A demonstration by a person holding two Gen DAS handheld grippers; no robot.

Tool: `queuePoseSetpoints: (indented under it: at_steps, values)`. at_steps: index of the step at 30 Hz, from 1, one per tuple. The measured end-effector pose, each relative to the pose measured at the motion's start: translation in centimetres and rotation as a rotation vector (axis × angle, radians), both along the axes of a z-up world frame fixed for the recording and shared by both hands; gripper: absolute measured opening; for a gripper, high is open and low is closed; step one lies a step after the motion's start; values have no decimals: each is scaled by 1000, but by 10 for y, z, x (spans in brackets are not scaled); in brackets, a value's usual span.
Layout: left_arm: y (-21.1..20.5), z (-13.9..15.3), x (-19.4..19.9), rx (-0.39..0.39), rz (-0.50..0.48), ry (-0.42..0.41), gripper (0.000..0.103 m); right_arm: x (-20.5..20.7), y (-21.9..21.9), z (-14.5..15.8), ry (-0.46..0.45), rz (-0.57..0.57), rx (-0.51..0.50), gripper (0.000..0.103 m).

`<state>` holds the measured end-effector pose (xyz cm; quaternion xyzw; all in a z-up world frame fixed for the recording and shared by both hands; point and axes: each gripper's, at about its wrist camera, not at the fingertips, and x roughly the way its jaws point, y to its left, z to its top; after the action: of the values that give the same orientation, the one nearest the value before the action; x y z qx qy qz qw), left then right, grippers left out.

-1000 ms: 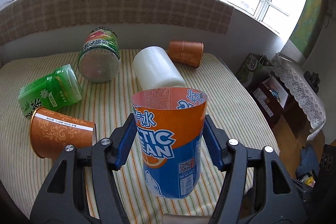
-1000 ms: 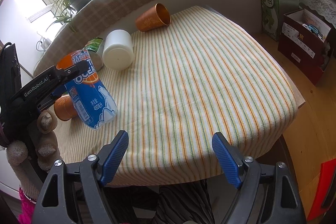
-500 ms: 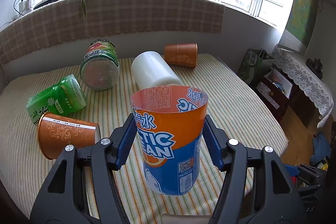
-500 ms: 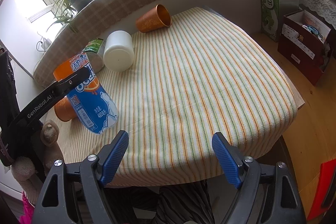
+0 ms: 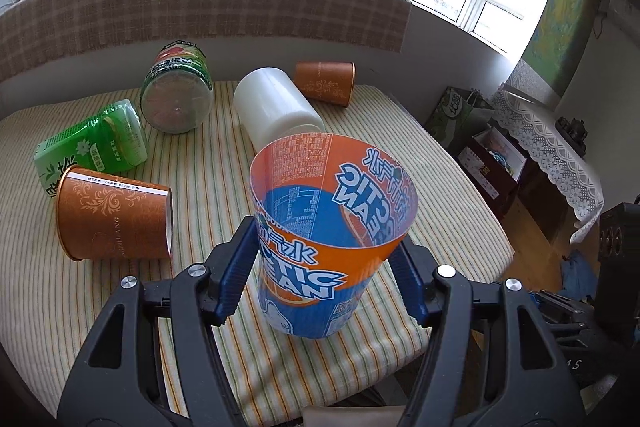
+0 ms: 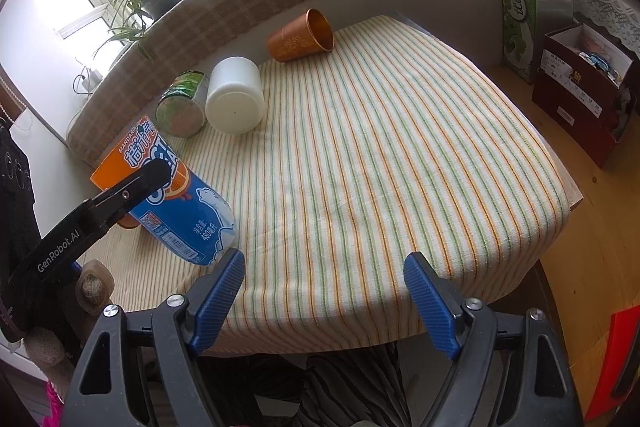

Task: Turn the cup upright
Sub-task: 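Rotate the held bottle with the left tool until its cap points up, then lower the bottle upright onto the table and open the left gripper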

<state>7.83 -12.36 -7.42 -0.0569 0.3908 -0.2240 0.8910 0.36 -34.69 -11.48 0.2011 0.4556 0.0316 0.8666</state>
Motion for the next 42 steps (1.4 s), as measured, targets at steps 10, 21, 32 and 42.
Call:
queuePoseSetpoints:
  at_steps: [10,21,32,42]
  values:
    - [2,-9,-4,-25,-29,74,73,-3,6,5,-13,7,-7,84]
    - [14,-14,-18,8,-29,88,84,-6,10,12,-40,14,-26,84]
    - [55,7,-56,79,109,-60,84,-18,32,37,-183,44,-169,87]
    - [66,55,-94,152,239,-339,95,-41,59,70,-402,53,-301,103]
